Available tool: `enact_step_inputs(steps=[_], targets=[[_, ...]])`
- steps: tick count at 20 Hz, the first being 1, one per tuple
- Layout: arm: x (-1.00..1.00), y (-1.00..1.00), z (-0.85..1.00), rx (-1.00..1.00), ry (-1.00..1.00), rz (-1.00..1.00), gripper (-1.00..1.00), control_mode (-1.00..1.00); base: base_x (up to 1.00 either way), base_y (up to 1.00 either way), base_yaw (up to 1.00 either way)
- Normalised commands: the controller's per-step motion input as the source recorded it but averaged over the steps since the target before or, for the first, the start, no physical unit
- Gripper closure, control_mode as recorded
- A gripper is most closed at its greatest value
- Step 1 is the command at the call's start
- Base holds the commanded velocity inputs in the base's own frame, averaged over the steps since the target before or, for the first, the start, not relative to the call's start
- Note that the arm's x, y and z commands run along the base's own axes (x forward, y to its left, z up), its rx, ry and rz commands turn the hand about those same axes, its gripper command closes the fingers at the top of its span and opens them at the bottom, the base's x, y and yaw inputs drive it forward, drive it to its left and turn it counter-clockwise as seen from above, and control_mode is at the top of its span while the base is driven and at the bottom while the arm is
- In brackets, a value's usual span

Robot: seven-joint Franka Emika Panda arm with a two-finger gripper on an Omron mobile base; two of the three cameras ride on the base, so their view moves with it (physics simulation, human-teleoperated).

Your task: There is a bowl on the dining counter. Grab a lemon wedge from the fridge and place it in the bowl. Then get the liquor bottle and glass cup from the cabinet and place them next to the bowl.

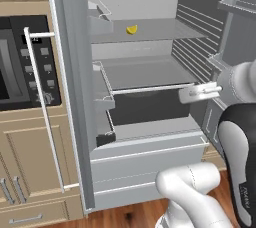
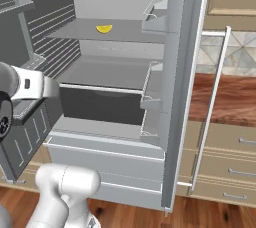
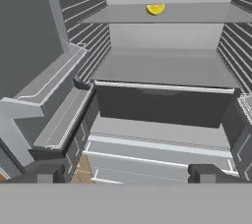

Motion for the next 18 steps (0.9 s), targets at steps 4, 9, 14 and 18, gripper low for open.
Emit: enact_step_inputs(steps=[4, 9, 14, 18], targets=[[0.00, -0.14, -0.06, 0.00, 0.04, 0.01, -1.00, -1.00, 0.00, 0.00, 0.00], [0.05, -0.18, -0.03, 0.01, 0.04, 0.00, -1.00, -1.00, 0.00, 0.00, 0.00], [0.13, -0.13, -0.01, 0.00, 0.01, 0.00, -1.00, -1.00, 0.00, 0.00, 0.00], [0.06, -0.10, 0.00, 0.00, 0.00, 0.00, -1.00, 1.00, 0.17, -0.08, 0.00]])
